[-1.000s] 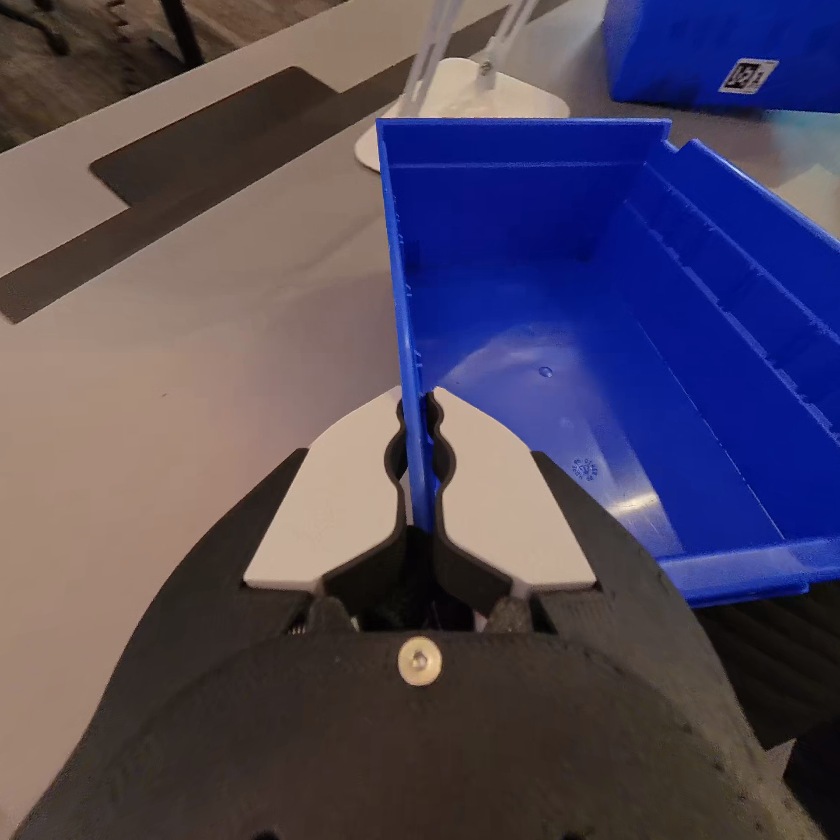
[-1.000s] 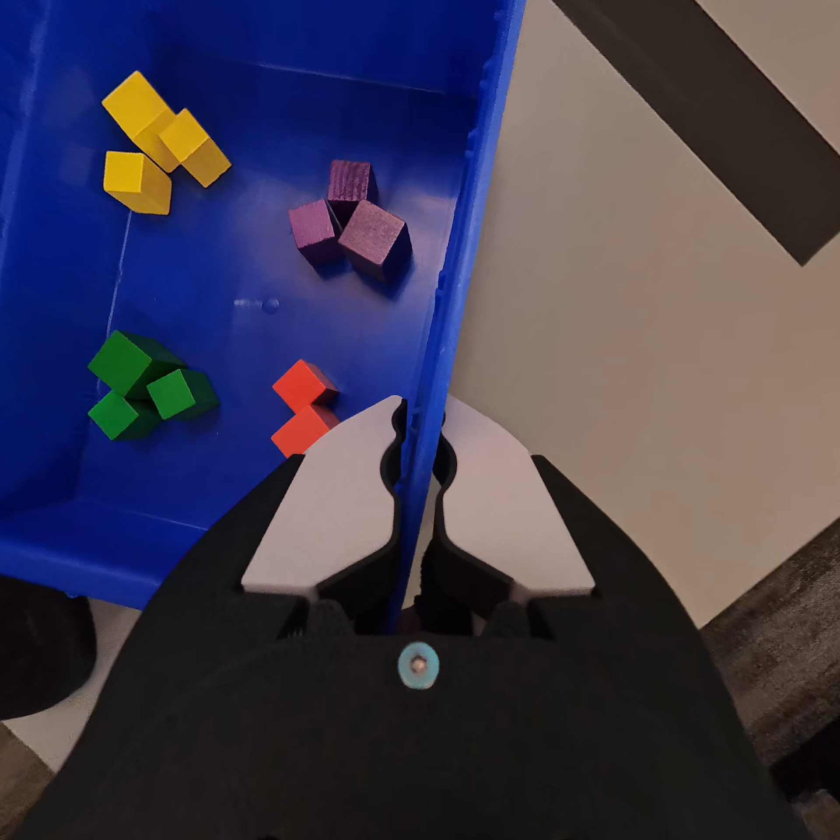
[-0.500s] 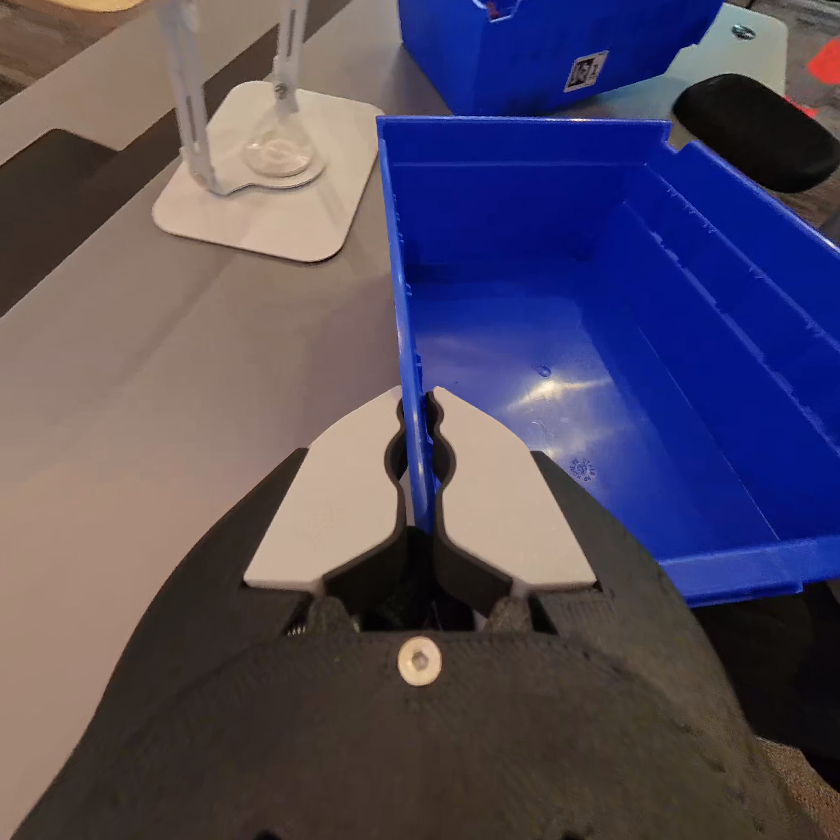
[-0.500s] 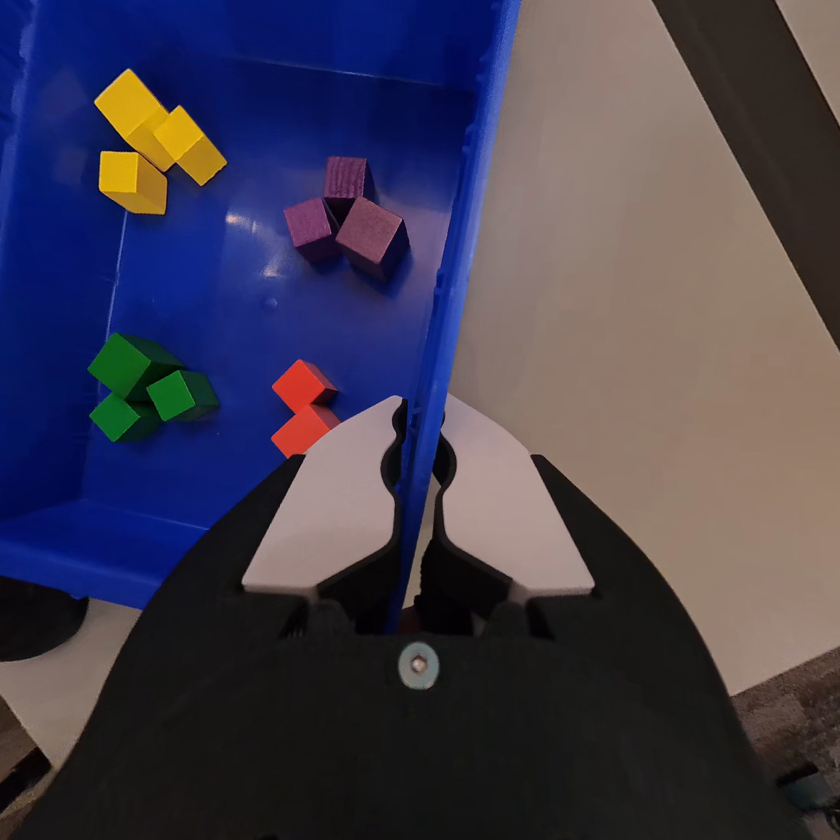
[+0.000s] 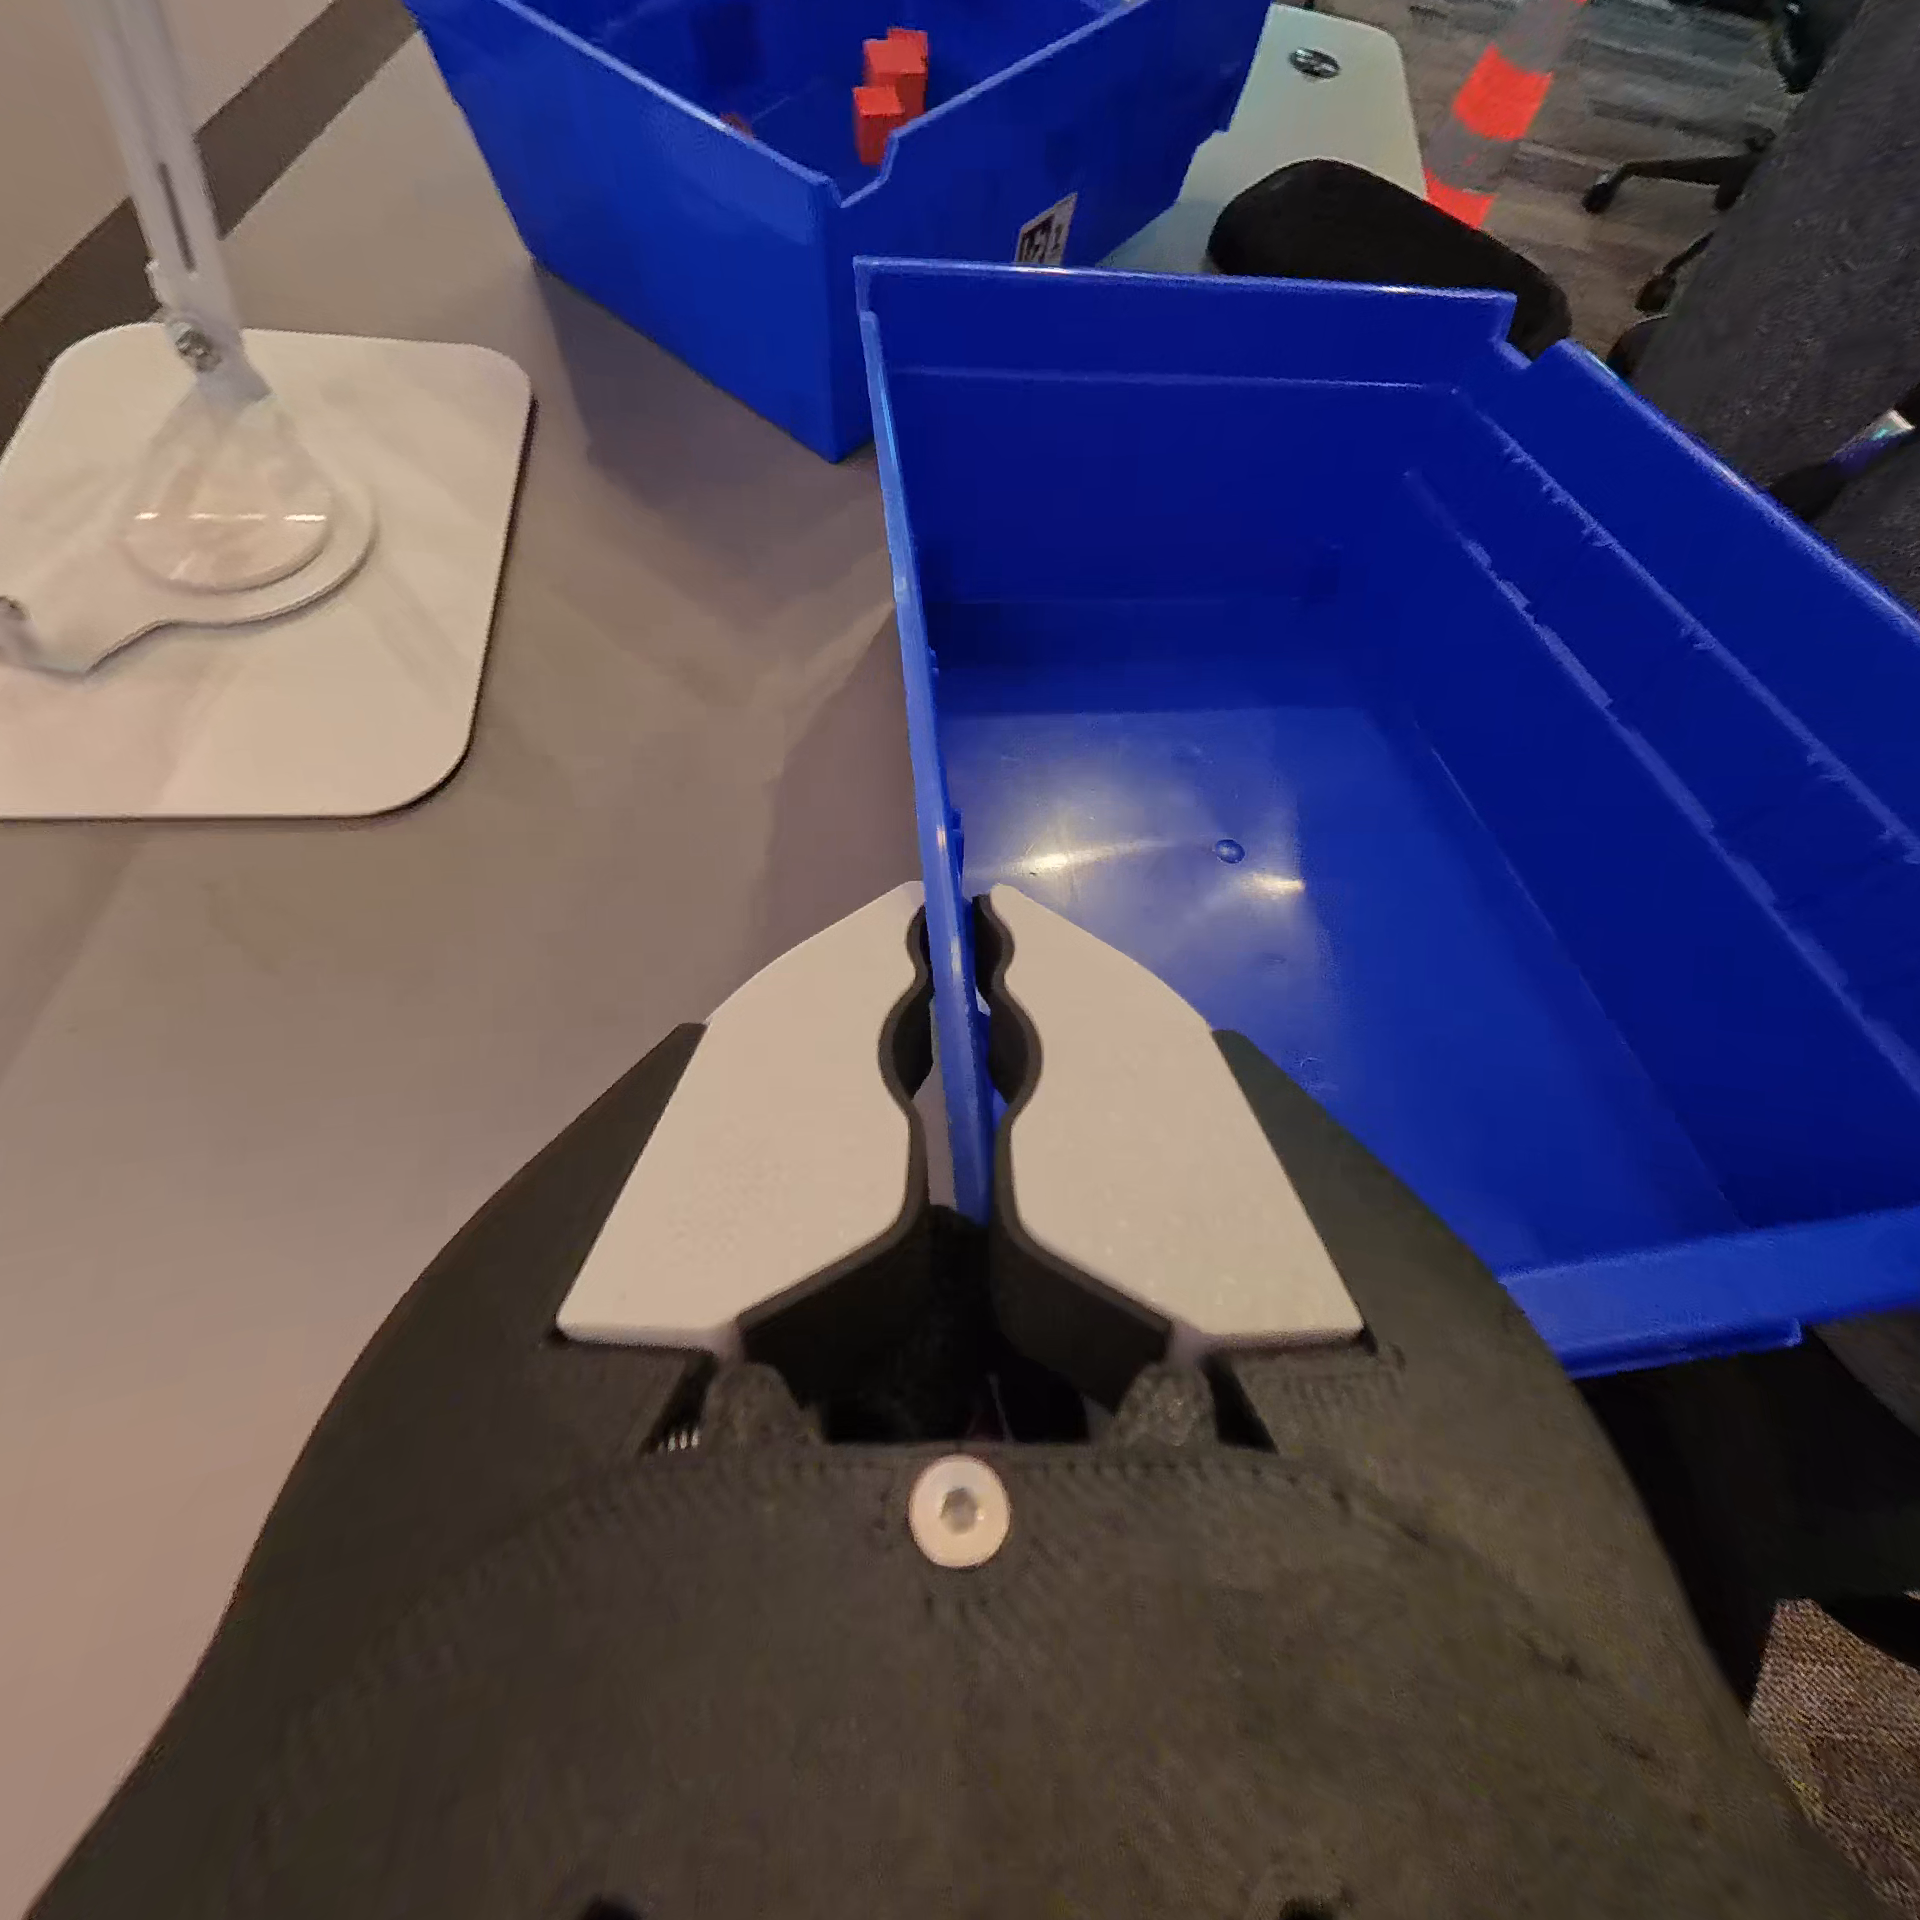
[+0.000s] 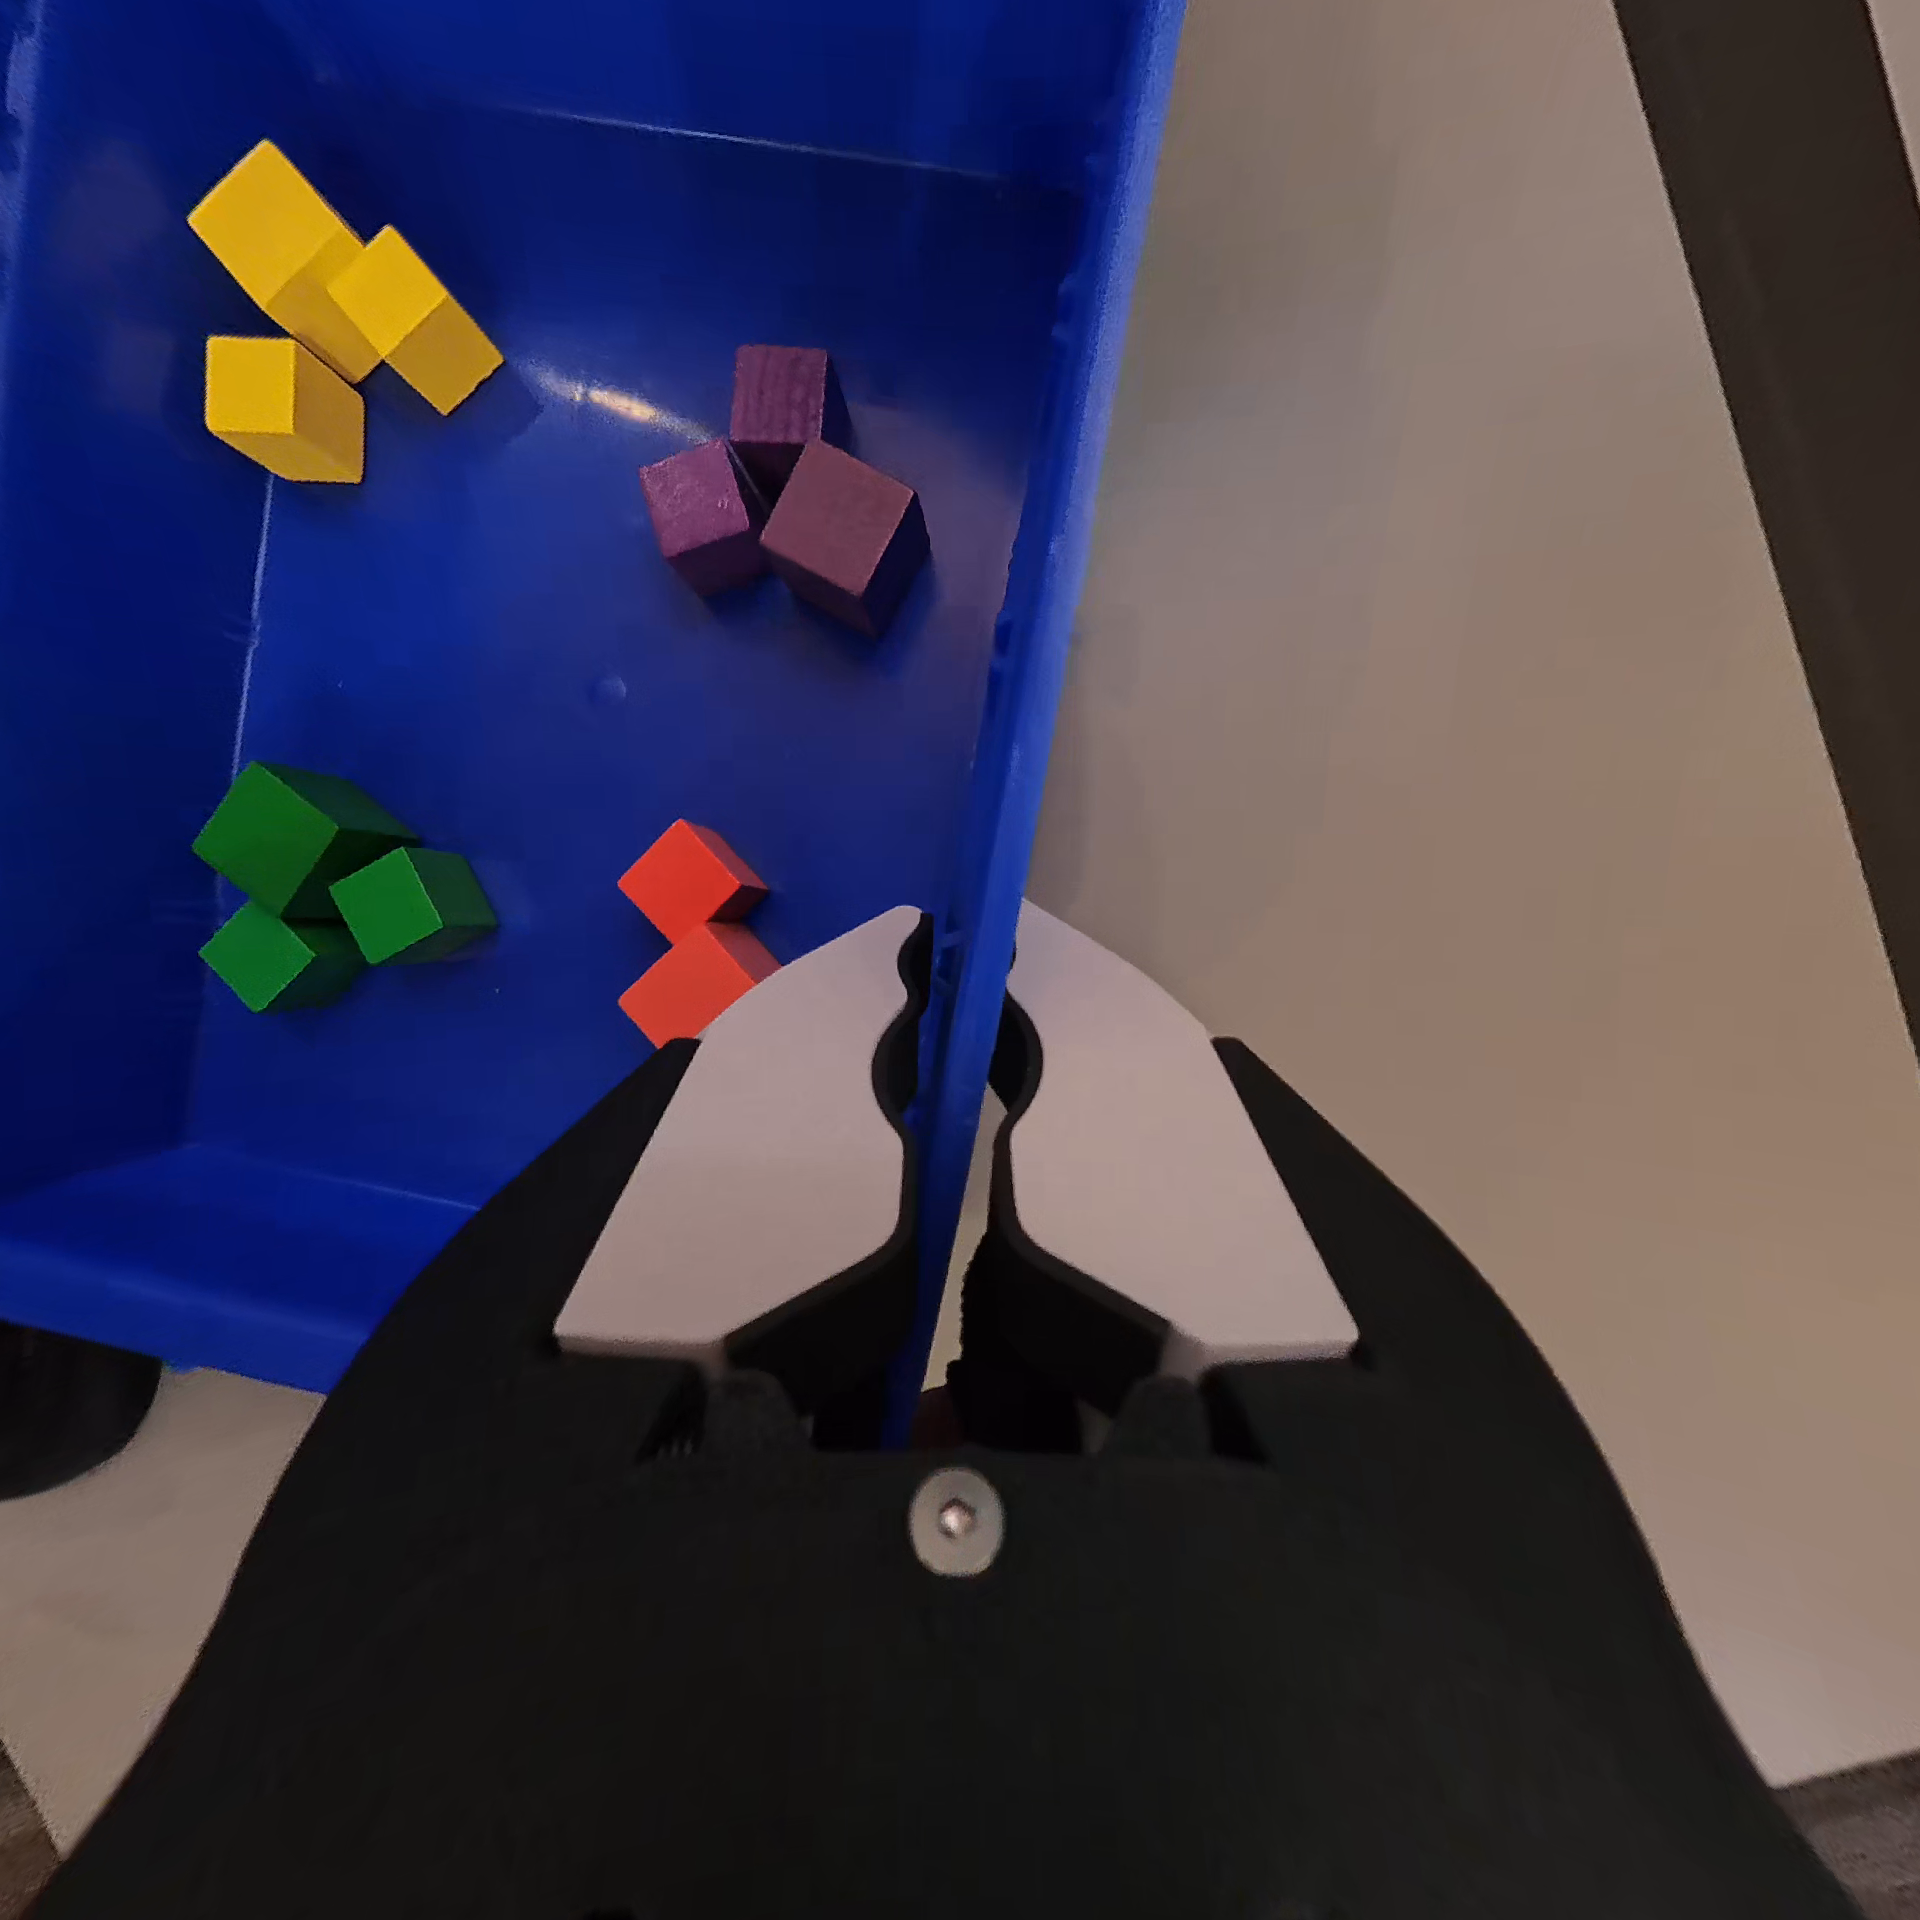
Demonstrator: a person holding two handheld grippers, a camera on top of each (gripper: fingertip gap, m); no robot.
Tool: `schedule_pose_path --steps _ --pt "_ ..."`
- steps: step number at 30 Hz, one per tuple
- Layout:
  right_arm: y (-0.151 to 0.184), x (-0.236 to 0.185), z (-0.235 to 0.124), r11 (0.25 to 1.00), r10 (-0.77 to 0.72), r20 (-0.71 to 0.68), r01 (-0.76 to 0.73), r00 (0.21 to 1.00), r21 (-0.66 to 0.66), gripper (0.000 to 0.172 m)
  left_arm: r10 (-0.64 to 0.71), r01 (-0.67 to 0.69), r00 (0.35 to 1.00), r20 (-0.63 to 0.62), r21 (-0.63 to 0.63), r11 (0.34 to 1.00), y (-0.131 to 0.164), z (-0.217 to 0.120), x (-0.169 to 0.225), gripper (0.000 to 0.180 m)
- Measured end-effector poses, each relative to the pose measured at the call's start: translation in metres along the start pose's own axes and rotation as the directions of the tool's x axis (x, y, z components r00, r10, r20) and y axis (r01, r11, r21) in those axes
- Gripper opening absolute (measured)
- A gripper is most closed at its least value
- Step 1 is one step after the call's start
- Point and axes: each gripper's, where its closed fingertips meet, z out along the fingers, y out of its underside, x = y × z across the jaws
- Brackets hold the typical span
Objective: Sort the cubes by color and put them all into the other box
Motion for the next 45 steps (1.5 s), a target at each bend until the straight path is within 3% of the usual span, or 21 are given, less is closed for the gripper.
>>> schedule_pose_path --steps 19,30,45 --pt "-0.046 -0.016 0.039 0.984 -0.174 0.079 0.175 0.982 -0.012 0.007 0.068 -0.058 0.989 -0.135 0.076 0.995 -0.011 0.055 0.030 0.005" --pt "-0.058 -0.030 0.049 0.969 -0.246 0.099 0.247 0.964 0.002 0.007 0.088 -0.068 0.978 -0.190 0.110 0.992 -0.011 0.073 0.043 0.005" --pt "-0.118 -0.044 0.083 0.927 -0.369 0.157 0.374 0.916 0.000 0.007 0.079 -0.056 0.981 -0.175 0.131 0.990 -0.011 0.078 0.044 0.008"
